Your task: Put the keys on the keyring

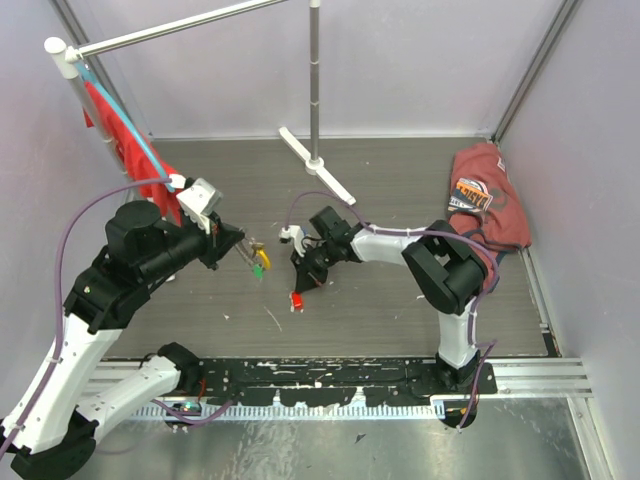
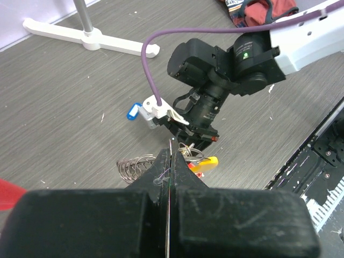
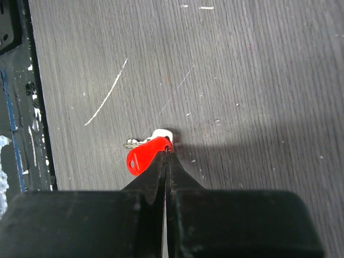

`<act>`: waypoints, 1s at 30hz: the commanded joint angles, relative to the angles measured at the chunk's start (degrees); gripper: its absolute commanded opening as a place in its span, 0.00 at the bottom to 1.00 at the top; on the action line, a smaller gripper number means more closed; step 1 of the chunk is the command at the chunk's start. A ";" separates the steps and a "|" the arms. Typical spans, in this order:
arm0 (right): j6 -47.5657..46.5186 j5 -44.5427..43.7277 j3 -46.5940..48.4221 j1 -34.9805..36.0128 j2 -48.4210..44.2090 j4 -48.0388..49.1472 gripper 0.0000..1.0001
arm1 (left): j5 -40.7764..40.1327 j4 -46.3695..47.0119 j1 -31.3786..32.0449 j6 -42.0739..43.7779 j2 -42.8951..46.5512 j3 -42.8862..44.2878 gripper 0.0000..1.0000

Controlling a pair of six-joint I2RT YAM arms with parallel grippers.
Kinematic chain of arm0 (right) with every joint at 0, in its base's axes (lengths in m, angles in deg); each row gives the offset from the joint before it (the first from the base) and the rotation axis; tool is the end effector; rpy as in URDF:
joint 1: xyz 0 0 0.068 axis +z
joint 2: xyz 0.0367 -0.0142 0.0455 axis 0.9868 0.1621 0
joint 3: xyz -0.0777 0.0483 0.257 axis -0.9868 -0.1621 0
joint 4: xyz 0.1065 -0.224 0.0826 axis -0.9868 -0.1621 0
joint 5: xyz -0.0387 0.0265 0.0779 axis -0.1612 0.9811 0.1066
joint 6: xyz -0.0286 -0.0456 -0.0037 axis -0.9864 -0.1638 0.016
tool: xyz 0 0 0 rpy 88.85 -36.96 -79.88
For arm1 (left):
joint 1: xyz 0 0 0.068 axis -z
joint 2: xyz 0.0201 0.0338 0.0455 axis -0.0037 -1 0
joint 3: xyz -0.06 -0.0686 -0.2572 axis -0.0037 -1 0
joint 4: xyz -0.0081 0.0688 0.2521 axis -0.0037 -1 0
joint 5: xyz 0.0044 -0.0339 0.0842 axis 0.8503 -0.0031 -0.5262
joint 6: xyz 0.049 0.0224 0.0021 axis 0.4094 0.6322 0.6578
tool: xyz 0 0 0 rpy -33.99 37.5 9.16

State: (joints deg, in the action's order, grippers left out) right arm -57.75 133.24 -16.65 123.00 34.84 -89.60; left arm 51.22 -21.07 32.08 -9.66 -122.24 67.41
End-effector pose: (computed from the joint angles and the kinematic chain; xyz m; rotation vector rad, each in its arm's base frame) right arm 0.2674 0.2771 0.1402 -1.4718 2.0786 1.1741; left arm 0.1138 -0.0806 0.4203 0.6694 1.7927 -0.5794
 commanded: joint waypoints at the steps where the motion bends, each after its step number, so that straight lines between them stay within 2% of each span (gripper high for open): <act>1: -0.40 -2.53 1.30 0.23 -7.91 -2.10 0.01 | 1.08 2.05 -0.26 0.33 0.25 2.46 0.00; 12: -0.91 -12.46 -0.74 0.05 -22.14 -7.64 0.01 | 3.11 4.33 -0.26 0.32 -0.46 2.45 0.00; 16: 3.11 -24.99 -1.72 0.02 -29.82 -6.42 0.01 | 4.09 4.75 -0.30 0.15 -1.06 2.38 0.00; 19: 4.88 -37.20 1.65 0.04 -30.35 -11.76 0.01 | 4.63 5.40 -0.30 -0.16 -1.26 2.10 0.00; 21: 5.81 -40.95 3.85 0.03 -29.21 -15.98 0.01 | 5.07 5.92 -0.30 -0.41 -1.39 1.96 0.00; 26: 10.93 -38.69 2.75 0.03 -28.06 -19.71 0.01 | 4.89 5.60 -0.30 -0.56 -1.60 1.65 0.00; 30: 10.84 -31.15 -0.01 -0.29 -26.54 -18.62 0.01 | 5.32 6.32 -0.30 -1.07 -1.35 0.87 0.00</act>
State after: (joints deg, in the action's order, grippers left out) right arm -48.89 97.44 -15.03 122.84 7.10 -107.35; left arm 55.16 -18.51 32.08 -9.97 -124.03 67.44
